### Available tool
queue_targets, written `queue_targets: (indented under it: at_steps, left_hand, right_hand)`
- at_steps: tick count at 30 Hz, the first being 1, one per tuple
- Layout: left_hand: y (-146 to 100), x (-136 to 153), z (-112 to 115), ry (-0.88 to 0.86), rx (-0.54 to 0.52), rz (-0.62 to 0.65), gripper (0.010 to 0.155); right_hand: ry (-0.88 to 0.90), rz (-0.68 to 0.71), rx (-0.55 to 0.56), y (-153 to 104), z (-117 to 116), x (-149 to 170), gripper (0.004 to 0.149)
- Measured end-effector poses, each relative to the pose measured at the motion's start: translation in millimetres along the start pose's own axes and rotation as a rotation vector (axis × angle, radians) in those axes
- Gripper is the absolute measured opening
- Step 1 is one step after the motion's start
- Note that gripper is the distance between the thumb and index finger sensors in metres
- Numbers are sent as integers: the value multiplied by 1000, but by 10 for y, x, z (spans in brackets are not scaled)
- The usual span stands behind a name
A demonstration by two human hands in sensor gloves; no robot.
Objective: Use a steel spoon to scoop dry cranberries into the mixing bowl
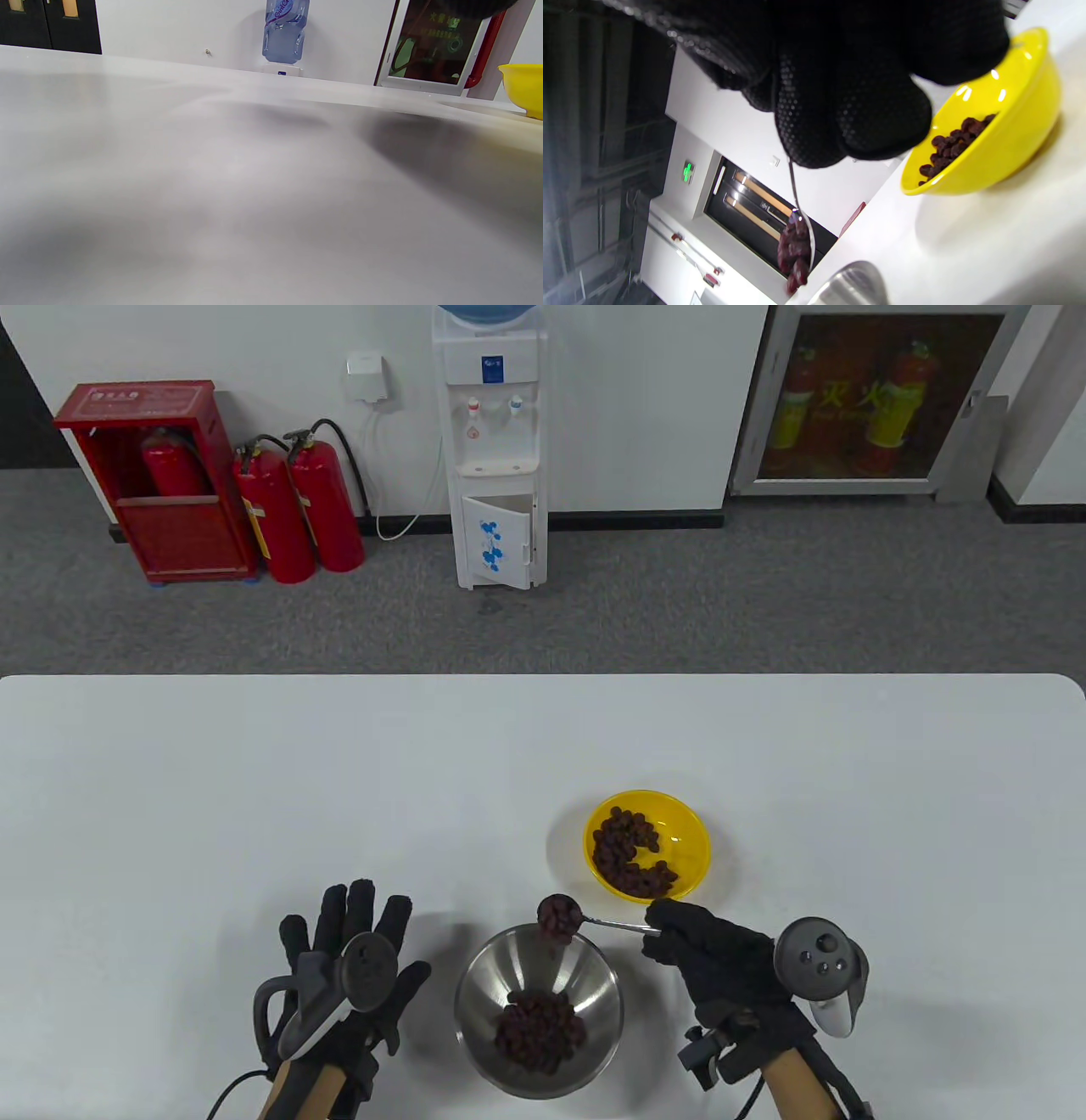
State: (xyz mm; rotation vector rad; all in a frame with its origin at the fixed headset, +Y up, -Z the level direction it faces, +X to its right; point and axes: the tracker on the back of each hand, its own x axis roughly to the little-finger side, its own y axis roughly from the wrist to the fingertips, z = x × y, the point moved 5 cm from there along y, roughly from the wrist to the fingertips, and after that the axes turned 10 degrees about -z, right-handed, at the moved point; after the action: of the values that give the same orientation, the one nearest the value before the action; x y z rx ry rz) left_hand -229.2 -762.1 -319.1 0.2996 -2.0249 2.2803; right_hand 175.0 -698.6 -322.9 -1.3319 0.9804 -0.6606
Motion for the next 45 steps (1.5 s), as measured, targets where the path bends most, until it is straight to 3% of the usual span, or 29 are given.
queue_targets:
  at_steps: [4,9,20,24,31,41,43,45]
  left_hand:
    - [0,0,-1,0,-1,1,76]
    - [-1,1,-3,-1,-3,1,76]
    - [1,2,-2,-3,-3,1,76]
    - [2,2,1,-3,-3,0,76]
    - [-1,-3,3,0,-2,2,76]
    - [-4,-7,5,-2,0,2,76]
    - [-4,-8,6,-2,1,2,76]
    - [-4,-9,9,-1,2,2,76]
  right_hand:
    - [-82,54,52,-31,2,-72,39]
    - [-44,87,111,-55,70,-85,39]
    - [-42,58,121,-45,77,-40,39]
    - [-139,-87,380,-97,293,91,40]
    - [-240,-252,565,-80,551,365,40]
    - [-594,-296,553,113,361,443,41]
    - [-528,-344,494,147,345,521,41]
    - [-306,-480,417,168,344,709,42]
